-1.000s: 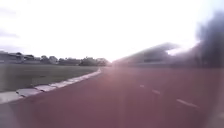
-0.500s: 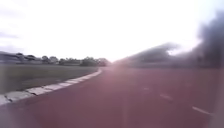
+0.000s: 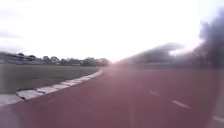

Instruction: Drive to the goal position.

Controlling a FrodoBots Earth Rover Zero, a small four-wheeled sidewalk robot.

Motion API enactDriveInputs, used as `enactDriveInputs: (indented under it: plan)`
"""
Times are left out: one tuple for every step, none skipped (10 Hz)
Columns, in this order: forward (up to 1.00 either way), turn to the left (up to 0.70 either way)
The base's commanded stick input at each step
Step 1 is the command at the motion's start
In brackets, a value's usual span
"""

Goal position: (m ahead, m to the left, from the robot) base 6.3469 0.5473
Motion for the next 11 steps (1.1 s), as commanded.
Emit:
enactDriveInputs:
  plan:
    - [0.70, -0.12]
    - [0.70, 0.00]
    - [0.70, 0.00]
    - [0.70, 0.00]
    - [0.70, 0.00]
    - [0.70, 0.00]
    - [0.70, 0.00]
    - [0.70, -0.02]
    - [0.70, -0.30]
    - [0.70, -0.32]
    - [0.70, -0.31]
